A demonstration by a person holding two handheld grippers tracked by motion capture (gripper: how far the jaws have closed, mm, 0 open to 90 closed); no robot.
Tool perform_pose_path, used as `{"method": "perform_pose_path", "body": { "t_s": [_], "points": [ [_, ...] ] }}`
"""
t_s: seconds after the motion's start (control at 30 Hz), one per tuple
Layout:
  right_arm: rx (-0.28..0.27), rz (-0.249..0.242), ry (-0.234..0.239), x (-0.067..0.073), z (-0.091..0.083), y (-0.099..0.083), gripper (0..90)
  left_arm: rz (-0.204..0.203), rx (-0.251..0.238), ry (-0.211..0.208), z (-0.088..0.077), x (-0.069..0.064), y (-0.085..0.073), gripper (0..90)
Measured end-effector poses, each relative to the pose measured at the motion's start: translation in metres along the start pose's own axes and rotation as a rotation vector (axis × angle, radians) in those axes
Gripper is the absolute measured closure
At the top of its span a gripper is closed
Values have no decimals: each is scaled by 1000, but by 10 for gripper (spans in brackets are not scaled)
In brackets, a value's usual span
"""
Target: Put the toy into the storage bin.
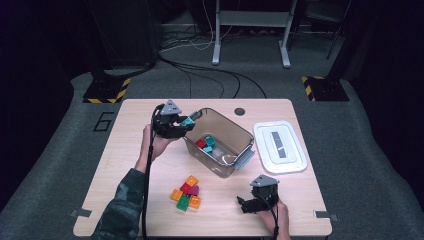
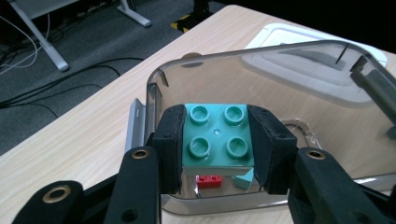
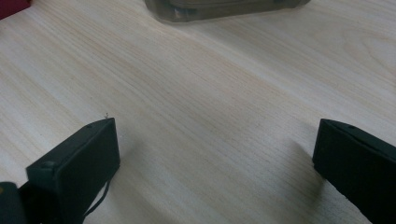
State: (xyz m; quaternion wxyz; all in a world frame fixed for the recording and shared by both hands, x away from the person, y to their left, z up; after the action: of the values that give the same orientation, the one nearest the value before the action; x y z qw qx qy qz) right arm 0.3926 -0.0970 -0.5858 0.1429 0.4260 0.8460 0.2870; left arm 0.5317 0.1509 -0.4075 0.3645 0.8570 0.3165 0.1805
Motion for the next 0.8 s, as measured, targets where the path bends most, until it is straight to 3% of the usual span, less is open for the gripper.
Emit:
{"method": "perform_pose_path", "body": {
  "t_s": [0.33,0.67,0.7,0.8],
  "points": [
    [1,-4,0,0,0,0,0,-26,50,-15,25,4,-4,587],
    [2,-4,1,0,0,0,0,-41,73,-22,37,4,-6,579],
    [2,-4,1,0,0,0,0,-43,72,-21,37,5,-6,562],
    [2,-4,1,0,0,0,0,-58,79,-30,37,4,-7,399]
  ]
}}
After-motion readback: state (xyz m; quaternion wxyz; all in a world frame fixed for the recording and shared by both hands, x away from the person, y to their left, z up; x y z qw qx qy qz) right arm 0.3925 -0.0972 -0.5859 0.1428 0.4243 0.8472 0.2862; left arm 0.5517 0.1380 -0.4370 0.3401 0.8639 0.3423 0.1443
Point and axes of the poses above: each handheld gripper's, and its own axes: z roughly forward along the jaws, y roughly out of its top, x roughly to its left, the point moved 8 cm from there along z, roughly forward along the jaws, and after that the axes turned 8 degrees about x, right-handed, at the moved point
